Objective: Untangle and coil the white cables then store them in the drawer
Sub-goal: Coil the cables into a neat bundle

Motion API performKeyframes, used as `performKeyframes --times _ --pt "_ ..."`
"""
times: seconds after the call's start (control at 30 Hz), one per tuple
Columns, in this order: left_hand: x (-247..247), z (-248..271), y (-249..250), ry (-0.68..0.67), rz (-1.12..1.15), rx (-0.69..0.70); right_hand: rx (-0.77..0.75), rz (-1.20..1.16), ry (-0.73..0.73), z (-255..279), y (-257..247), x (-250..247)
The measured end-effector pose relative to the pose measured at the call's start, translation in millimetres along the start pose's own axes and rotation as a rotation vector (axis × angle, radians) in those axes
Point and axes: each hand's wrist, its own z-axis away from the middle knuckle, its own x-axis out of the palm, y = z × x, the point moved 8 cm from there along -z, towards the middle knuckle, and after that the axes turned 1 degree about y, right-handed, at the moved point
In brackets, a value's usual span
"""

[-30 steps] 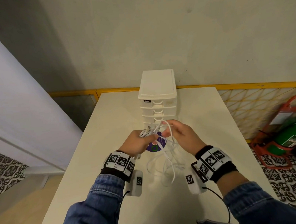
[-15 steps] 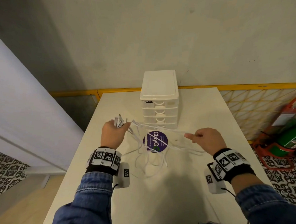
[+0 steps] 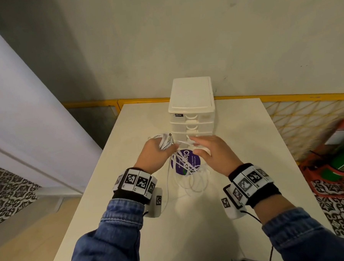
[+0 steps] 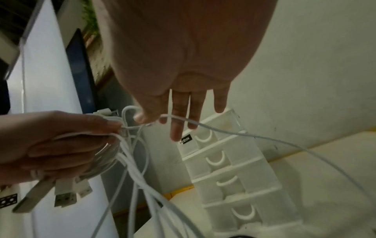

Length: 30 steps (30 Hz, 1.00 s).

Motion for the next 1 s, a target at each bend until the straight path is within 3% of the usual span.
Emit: performKeyframes --times 0.1,0.27,0.4,0.5,0.6,0.67,0.73,0.8,0.9,1.0 --pt "-1 1 -2 0.002 -0.066 0.001 0.076 -0.148 0.121 1 5 -10" --pt "-1 4 -16 -0.080 -0.012 -0.079 0.209 -0.053 0.413 6 42 -52" --pt "-34 1 -35 0.056 -0.038 -0.147 0.475 -0.056 0.610 35 104 -86" --pt "-46 -2 -45 0.124 0.002 -0.211 0.636 -0.004 0.629 62 139 -85" --pt "-34 -4 -40 0.068 0.007 -0.229 0.782 0.073 0.403 71 163 -58" --pt "-18 -4 -31 0.007 0.021 -0.204 0.642 0.201 0.338 60 145 -44" --pt "-1 -3 -20 -0.050 0.061 -0.170 0.335 0.233 0.383 40 100 -38" --pt "12 -2 -11 -0.084 0.094 -0.136 0.101 0.007 0.277 25 46 -25" --pt "17 -3 -7 -0.066 0.130 -0.109 0.142 -0.330 -0.101 14 8 20" --pt "9 -4 -14 -0.028 0.125 -0.134 0.187 -0.379 -0.011 11 14 17"
